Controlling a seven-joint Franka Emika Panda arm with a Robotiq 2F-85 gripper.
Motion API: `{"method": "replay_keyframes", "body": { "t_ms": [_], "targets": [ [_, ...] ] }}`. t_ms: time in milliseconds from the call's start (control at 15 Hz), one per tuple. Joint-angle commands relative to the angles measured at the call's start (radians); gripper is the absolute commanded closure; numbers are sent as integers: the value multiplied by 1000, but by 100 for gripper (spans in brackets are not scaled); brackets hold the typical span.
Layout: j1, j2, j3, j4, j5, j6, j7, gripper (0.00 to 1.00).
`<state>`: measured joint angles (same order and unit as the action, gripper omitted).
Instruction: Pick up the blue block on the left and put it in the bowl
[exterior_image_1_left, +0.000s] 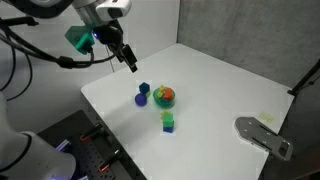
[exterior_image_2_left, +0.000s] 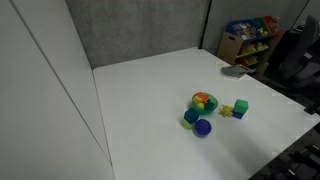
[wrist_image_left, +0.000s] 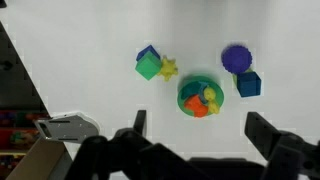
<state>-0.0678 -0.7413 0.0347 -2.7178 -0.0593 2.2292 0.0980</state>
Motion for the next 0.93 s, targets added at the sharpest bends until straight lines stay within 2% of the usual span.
{"method": "replay_keyframes", "body": {
  "t_ms": [0, 533, 867],
  "targets": [
    [3, 0, -3, 1, -2, -2, 1, 0],
    [30, 98, 3, 93, 16, -40, -2, 0],
    [72, 257, 2, 213, 36, -39, -19, 0]
  ]
}}
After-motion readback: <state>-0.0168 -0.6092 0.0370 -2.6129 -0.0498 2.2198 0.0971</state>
